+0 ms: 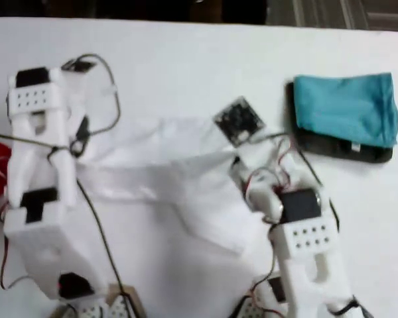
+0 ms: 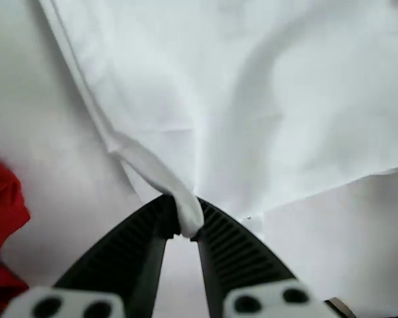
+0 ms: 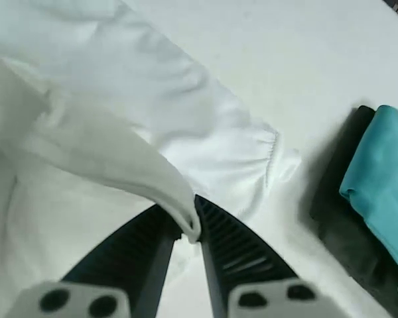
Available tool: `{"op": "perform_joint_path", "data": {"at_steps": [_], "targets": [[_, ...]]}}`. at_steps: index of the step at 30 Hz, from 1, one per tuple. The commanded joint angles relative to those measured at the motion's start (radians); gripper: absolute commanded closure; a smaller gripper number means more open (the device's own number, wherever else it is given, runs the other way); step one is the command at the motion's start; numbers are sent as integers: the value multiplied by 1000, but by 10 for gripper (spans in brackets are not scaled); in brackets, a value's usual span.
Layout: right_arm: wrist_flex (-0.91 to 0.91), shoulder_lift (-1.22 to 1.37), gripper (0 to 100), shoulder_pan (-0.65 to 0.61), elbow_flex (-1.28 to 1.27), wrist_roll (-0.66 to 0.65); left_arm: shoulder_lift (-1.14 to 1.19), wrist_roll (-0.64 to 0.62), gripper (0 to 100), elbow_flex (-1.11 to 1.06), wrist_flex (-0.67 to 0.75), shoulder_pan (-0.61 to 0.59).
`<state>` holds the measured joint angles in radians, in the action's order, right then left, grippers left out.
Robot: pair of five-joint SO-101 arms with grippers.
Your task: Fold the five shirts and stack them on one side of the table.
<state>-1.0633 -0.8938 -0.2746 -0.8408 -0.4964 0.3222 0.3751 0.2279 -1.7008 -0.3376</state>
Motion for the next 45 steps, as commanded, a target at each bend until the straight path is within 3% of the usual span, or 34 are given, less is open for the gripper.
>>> {"op": "perform_joint_path", "data": {"at_steps": [1, 8, 21, 27, 37, 45], "targets": [[-8, -53, 980, 1, -46, 0, -101, 9, 974, -114, 83, -11], [42, -59, 980, -1, -213, -2, -107, 8, 974, -237, 196, -12], [25, -105, 980, -4, -285, -2, -117, 18, 974, -240, 137, -87], [-77, -245, 980, -4, -298, -2, -107, 66, 974, -280, 143, -86], [-79, -318, 974, -4, -376, -5, -115, 68, 972, -280, 153, -71], [-170, -328, 748, -1, -281, -110, -117, 66, 823, -182, 78, -77]]}}
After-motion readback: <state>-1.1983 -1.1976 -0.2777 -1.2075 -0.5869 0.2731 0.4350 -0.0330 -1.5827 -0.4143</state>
